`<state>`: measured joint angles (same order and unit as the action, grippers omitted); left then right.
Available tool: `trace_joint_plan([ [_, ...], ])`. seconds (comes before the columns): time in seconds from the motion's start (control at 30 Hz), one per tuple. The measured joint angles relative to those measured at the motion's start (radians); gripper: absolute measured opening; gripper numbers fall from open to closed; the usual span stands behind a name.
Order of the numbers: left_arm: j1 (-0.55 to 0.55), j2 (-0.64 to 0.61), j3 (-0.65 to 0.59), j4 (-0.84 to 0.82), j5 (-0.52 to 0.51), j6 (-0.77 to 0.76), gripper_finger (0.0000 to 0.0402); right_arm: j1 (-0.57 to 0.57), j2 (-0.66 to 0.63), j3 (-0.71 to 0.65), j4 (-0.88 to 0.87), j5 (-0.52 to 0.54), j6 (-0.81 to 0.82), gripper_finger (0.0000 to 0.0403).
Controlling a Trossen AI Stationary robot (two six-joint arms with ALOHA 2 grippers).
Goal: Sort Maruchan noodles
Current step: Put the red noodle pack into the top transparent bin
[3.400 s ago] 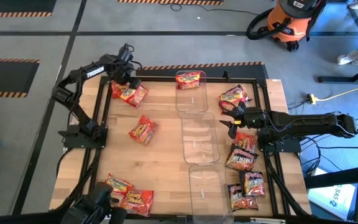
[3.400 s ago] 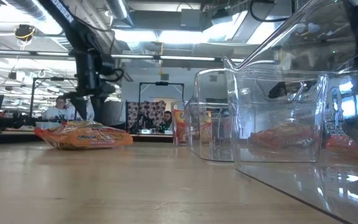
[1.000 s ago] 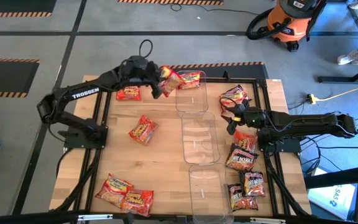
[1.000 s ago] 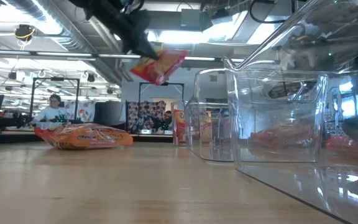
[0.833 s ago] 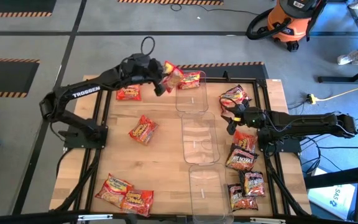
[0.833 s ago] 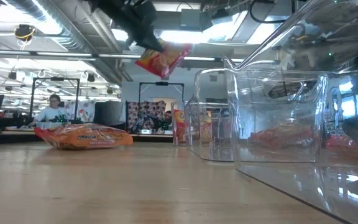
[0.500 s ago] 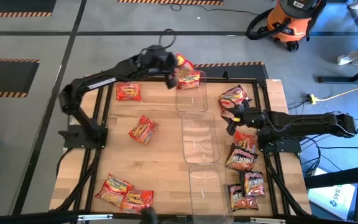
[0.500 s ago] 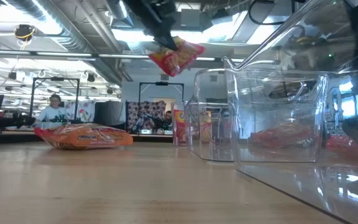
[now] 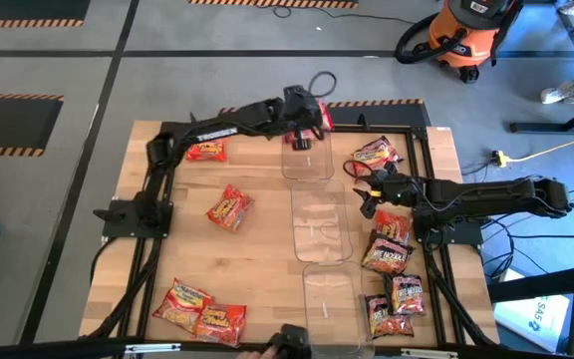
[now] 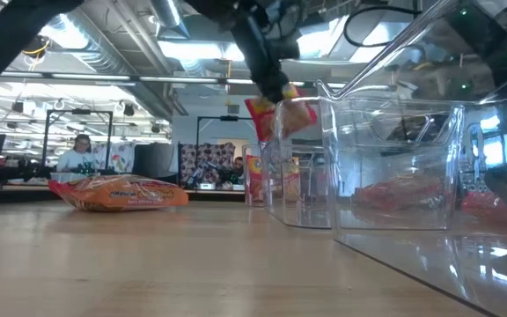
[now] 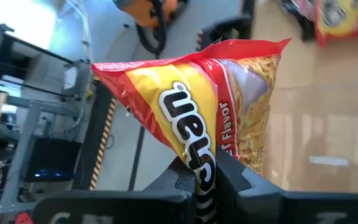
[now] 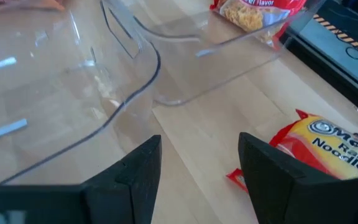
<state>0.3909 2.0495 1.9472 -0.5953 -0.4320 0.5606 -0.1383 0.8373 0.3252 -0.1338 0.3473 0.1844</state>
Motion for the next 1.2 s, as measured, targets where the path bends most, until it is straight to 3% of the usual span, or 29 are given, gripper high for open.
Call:
trace_joint_plan([
  [0.43,0.012,0.122,0.000,-0.011,0.000,-0.006,0.0014,0.000,0.019,0.000,0.003,-0.019,0.029,0.0193],
  [0.67,0.025,0.123,-0.039,-0.052,0.001,-0.004,0.0014,0.000,0.019,0.000,0.005,-0.029,0.029,0.0193],
  [1.2,0.041,0.122,-0.101,0.026,0.107,-0.033,0.0014,0.000,0.019,0.000,0.005,-0.027,0.044,0.0193],
])
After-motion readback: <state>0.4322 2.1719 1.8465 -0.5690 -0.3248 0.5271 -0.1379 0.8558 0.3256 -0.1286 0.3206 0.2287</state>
